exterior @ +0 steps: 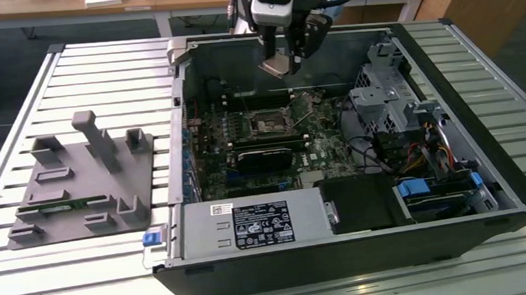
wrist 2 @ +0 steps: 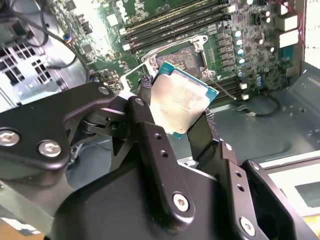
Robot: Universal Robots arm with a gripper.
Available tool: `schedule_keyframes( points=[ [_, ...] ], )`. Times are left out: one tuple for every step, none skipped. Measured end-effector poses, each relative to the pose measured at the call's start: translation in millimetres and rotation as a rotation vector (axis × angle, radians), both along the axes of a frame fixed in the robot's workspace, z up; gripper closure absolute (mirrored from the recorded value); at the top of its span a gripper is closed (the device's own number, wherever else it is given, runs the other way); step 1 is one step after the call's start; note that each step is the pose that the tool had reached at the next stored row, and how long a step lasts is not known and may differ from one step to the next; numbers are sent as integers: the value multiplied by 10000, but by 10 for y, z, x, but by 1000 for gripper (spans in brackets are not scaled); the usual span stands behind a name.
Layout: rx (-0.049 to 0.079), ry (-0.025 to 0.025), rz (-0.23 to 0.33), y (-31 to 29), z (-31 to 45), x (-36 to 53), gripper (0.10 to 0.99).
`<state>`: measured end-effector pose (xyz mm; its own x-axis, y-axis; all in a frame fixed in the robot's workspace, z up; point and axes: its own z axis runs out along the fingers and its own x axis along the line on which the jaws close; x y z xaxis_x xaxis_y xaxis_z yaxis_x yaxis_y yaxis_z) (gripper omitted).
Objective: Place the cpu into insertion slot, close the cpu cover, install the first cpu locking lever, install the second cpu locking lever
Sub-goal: 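Place the cpu into insertion slot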
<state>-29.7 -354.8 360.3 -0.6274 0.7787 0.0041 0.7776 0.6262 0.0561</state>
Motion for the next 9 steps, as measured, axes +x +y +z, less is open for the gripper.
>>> schedule_keyframes(
  points=[
    [-2, 0, -143, 0, 0, 0, 545],
    [-2, 0, -292, 0, -1, 0, 545],
    [-3, -1, -431, 0, -2, 0, 545],
    [-3, 0, -571, 0, -2, 0, 545],
    [-4, 0, -723, 0, -3, -1, 545],
    [-3, 0, -855, 0, -4, -2, 545],
    [-3, 0, -992, 0, -6, -2, 545],
    [-4, 0, -1134, 0, -7, -2, 545],
    [-3, 0, -1288, 0, -8, -3, 545]
  ],
)
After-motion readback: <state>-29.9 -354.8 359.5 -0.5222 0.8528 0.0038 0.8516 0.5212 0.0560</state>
